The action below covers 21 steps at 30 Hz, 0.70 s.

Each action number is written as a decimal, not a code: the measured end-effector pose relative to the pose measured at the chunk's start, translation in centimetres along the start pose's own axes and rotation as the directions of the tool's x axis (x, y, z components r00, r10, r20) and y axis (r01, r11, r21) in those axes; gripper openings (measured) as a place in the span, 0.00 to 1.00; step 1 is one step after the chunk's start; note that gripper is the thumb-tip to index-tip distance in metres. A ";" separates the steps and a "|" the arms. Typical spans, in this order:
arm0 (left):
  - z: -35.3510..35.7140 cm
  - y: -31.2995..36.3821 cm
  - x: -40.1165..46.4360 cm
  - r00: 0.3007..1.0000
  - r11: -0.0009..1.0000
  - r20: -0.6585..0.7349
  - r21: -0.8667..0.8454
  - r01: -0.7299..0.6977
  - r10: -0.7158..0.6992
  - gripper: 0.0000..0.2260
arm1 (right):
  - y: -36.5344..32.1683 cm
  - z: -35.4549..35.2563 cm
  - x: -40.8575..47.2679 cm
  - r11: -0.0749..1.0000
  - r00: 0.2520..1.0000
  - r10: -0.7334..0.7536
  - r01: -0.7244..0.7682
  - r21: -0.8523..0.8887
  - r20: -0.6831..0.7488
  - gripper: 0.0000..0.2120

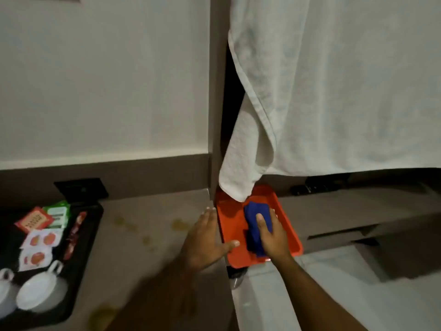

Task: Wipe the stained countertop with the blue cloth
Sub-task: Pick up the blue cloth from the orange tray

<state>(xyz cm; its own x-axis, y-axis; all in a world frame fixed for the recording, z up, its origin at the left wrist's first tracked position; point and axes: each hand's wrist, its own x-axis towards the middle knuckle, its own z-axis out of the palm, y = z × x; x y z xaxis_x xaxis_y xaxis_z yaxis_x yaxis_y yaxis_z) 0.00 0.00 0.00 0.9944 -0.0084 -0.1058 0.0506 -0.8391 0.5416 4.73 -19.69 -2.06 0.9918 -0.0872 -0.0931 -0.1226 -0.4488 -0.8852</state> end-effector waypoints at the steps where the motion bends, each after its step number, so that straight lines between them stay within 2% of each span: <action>1: 1.4 0.4 0.7 0.999 0.999 0.034 0.041 -0.015 0.014 0.48 | 1.2 0.0 1.4 0.999 1.000 0.020 -0.019 -0.032 0.013 0.42; 4: 6.0 1.1 2.8 0.990 0.957 0.095 0.261 -0.126 0.104 0.48 | 5.2 1.0 6.1 0.984 0.995 0.057 -0.042 -0.171 0.084 0.40; 8: 10.6 1.2 4.2 0.954 0.938 0.291 0.302 -0.169 0.078 0.51 | 9.5 3.6 10.4 0.881 0.977 -0.058 0.147 -0.450 0.206 0.41; 10: 11.7 1.1 4.4 0.951 0.932 0.304 0.325 -0.160 0.058 0.50 | 10.6 4.2 11.4 0.790 0.966 -0.046 0.192 -0.582 0.256 0.41; 12: 12.3 0.9 4.5 0.947 0.916 0.317 0.363 -0.174 0.054 0.51 | 11.1 4.7 11.4 0.719 0.964 -0.061 0.222 -0.658 0.259 0.38; 14: 12.6 0.8 4.6 0.950 0.902 0.308 0.394 -0.176 0.051 0.52 | 11.5 5.0 11.4 0.699 0.967 -0.117 0.241 -0.674 0.225 0.33; 17: 12.8 0.7 4.8 0.950 0.893 0.310 0.417 -0.168 0.034 0.53 | 11.5 5.2 11.7 0.738 0.976 -0.085 0.196 -0.646 0.199 0.31; 19: 12.9 0.5 4.8 0.950 0.894 0.312 0.418 -0.163 0.027 0.53 | 11.0 5.0 11.9 0.829 0.983 -0.089 0.164 -0.534 0.162 0.30; 21: 12.7 0.6 4.8 0.951 0.891 0.308 0.425 -0.162 0.026 0.53 | 10.4 4.0 12.2 0.938 0.992 -0.092 0.115 -0.327 0.086 0.26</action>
<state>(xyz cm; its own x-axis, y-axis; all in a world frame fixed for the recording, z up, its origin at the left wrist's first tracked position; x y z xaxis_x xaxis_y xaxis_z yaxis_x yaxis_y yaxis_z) 3.64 -7.43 -10.83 0.9182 -0.1972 -0.3435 -0.1555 -0.9771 0.1453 15.73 -21.89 -14.22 0.9983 0.0310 -0.0502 -0.0124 -0.7216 -0.6922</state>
